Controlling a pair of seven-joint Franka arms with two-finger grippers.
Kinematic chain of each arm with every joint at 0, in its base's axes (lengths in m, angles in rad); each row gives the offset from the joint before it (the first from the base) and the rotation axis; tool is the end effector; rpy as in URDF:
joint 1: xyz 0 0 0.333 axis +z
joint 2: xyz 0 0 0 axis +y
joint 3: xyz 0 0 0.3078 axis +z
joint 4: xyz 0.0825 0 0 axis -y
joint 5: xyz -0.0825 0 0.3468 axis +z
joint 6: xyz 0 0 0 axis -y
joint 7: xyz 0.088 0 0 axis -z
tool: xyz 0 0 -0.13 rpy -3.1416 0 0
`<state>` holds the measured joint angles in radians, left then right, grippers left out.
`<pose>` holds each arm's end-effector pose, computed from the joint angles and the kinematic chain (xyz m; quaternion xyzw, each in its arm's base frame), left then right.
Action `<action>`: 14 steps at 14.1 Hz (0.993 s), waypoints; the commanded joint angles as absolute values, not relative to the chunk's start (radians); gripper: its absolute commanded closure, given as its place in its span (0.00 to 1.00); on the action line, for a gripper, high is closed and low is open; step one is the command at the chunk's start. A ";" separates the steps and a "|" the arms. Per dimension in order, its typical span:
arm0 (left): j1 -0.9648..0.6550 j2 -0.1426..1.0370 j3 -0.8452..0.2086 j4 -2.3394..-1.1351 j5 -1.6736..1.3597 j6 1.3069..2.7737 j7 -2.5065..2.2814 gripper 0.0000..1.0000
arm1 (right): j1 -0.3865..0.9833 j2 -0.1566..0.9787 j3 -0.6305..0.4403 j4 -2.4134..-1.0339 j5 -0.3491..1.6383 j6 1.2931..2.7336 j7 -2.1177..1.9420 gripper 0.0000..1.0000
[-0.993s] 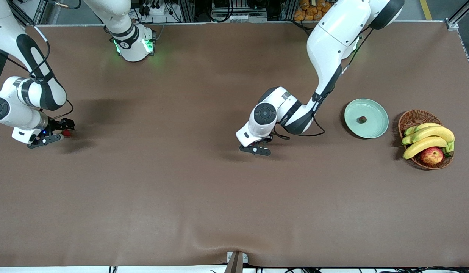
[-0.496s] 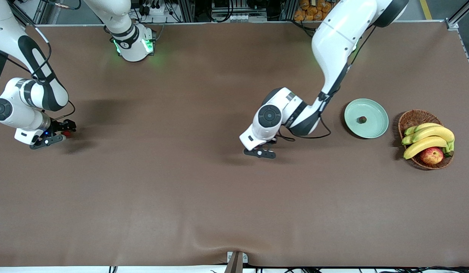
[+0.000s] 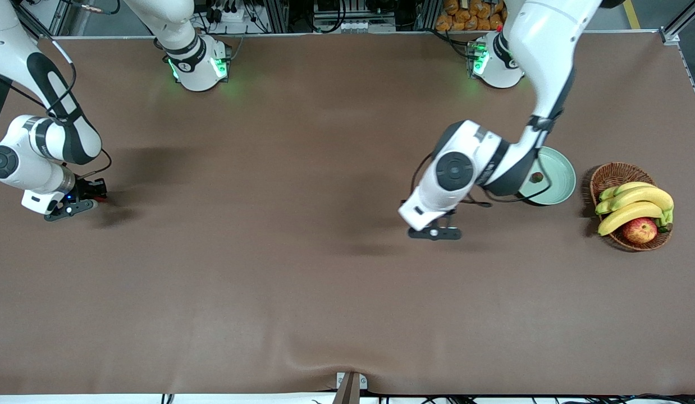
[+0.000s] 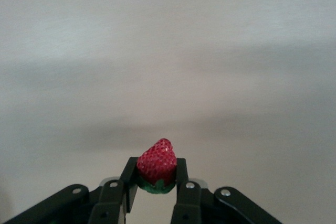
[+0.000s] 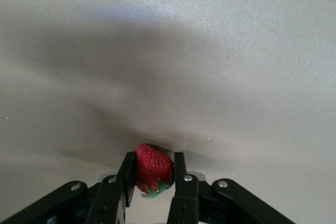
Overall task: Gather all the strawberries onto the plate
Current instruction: 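Place the second strawberry on the plate with the left gripper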
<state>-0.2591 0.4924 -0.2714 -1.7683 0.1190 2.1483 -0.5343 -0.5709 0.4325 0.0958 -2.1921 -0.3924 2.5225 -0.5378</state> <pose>0.5376 -0.2930 0.2783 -0.9986 0.0205 0.0476 0.0096 0.4641 -0.2386 0.1800 0.9767 0.1916 -0.0818 0.0520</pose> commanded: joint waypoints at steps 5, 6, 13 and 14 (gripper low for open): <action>-0.030 0.203 -0.291 -2.136 0.143 2.192 -0.294 0.89 | -0.592 0.312 0.254 -2.188 -0.356 2.531 -0.577 1.00; 0.010 0.180 -0.293 -2.182 0.138 2.212 -0.234 0.89 | -0.592 0.301 0.294 -2.178 -0.326 2.528 -0.572 1.00; 0.297 0.121 -0.295 -2.321 0.130 2.258 0.122 0.86 | -0.559 0.302 0.586 -2.082 -0.222 2.438 -0.254 1.00; 0.325 0.126 -0.293 -2.324 0.130 2.258 0.150 0.85 | -0.517 0.304 0.594 -2.082 -0.222 2.437 -0.173 1.00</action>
<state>0.2570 0.1453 -0.2784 -2.2940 0.1201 2.2411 0.0841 -0.5590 0.3055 0.5567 -2.0955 -0.2382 2.4589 -0.2993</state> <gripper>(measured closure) 0.674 0.670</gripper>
